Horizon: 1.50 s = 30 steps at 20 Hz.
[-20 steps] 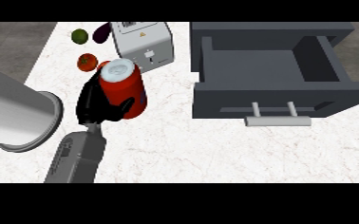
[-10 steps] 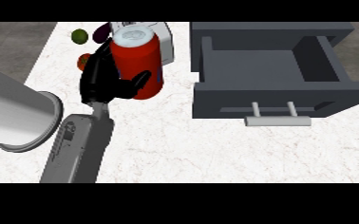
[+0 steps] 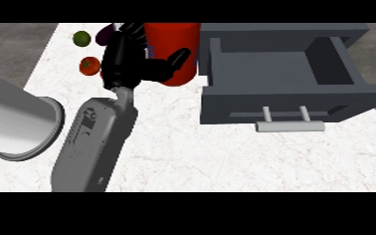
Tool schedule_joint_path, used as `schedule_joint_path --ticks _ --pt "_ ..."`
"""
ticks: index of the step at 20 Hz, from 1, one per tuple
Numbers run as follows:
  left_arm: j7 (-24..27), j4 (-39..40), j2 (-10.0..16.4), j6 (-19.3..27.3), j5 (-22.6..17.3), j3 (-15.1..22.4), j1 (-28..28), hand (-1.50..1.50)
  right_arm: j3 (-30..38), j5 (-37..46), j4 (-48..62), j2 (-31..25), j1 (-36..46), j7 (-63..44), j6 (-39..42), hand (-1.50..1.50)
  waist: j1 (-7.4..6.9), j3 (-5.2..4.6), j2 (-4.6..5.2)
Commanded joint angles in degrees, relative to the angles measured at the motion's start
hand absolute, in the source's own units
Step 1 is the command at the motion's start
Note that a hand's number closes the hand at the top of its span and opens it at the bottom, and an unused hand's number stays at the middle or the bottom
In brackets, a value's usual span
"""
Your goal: Pick up the can, place it into the drawer and close the drawer
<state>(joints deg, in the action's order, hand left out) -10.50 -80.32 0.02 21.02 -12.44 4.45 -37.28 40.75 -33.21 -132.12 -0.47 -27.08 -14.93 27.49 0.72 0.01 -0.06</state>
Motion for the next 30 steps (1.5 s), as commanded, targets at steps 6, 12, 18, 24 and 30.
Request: schedule_joint_path --ticks 6,12,18,24,30 --pt "-1.4 11.7 0.0 6.0 -0.8 -0.4 -15.7 1.5 0.5 -1.8 1.4 0.4 -2.5 2.8 3.3 -1.5 0.79 0.03 0.05" --pt "3.0 22.7 0.0 10.2 -5.4 2.3 -24.8 1.5 -0.1 0.2 3.0 -2.0 4.6 -2.3 -0.9 -1.5 0.85 0.01 0.36" --pt "2.1 26.7 0.0 14.7 -10.7 7.0 -31.3 1.5 -2.1 2.3 -0.9 -1.6 7.0 -5.5 -4.0 -1.5 0.94 0.0 0.3" --pt "6.2 36.2 0.0 13.5 -15.4 7.3 -37.2 1.5 -1.4 3.7 1.2 0.4 5.9 -0.5 -0.2 -1.5 1.45 0.03 0.4" --pt "11.3 41.6 0.0 16.3 -22.8 12.6 -38.7 1.5 -0.4 -0.1 0.2 -1.3 3.5 -2.8 -0.3 -1.5 2.69 0.04 0.49"
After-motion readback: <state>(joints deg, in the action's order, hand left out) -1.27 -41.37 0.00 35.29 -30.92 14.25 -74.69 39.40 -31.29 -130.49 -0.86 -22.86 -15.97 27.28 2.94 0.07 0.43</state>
